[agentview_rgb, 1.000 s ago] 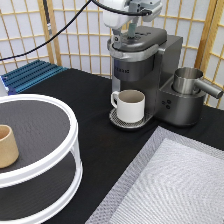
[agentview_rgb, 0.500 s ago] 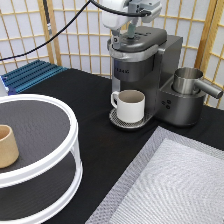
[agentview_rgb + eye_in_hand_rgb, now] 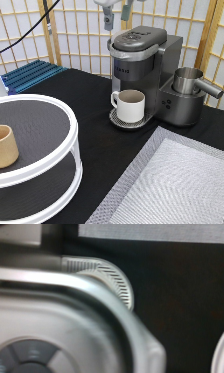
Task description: Make coffee
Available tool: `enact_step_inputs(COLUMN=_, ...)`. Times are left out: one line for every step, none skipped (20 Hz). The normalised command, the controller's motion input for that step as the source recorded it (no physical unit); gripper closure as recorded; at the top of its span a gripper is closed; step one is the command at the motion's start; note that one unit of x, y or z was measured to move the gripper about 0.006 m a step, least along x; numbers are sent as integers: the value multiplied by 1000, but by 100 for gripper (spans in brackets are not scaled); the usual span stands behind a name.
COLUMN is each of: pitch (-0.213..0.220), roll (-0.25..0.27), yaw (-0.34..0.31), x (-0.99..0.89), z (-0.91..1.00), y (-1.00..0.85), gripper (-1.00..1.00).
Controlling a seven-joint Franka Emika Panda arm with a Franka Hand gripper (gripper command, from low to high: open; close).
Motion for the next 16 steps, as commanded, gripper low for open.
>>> enact_step_inputs(pitch=-33, roll=170, yaw=0, x=0, z=71, y=-1000, gripper=-100)
enact_step_inputs(pitch=-48, roll=167, yaw=0, x=0, z=11, y=-1000, gripper=-100)
enact_step_inputs(pitch=-58, roll=154, yaw=0, x=0, z=0, y=-1000, gripper=-100)
enact_step_inputs(pitch=-72, roll=152, yaw=0, x=0, z=0, y=-1000, gripper=-100)
enact_step_inputs(pitch=-89, roll=154, yaw=0, x=0, z=0, y=-1000, gripper=-100)
enact_step_inputs(pitch=-102, roll=154, yaw=0, x=0, z=0, y=-1000, gripper=-100)
enact_step_inputs(pitch=-117, roll=151, yaw=0, x=0, z=-23, y=-989, gripper=-100)
enact_step_inputs(pitch=-146, roll=137, yaw=0, x=-34, z=-134, y=-949, gripper=-100)
enact_step_inputs(pitch=-218, roll=111, yaw=0, x=-194, z=-311, y=-829, gripper=-100)
enact_step_inputs(pitch=-272, roll=79, yaw=0, x=-377, z=-326, y=-637, gripper=-100)
enact_step_inputs(pitch=-63, roll=0, yaw=-28, x=-157, z=-14, y=-34, gripper=-100)
enact_step_inputs(pitch=0, roll=0, yaw=0, x=0, z=0, y=0, gripper=-100)
enact_step_inputs(pitch=0, roll=0, yaw=0, x=0, z=0, y=0, gripper=-100)
enact_step_inputs(pitch=0, roll=0, yaw=0, x=0, z=0, y=0, gripper=-100)
enact_step_inputs(pitch=0, roll=-6, yaw=0, x=0, z=0, y=0, gripper=-100)
enact_step_inputs(pitch=0, roll=-6, yaw=0, x=0, z=0, y=0, gripper=-100)
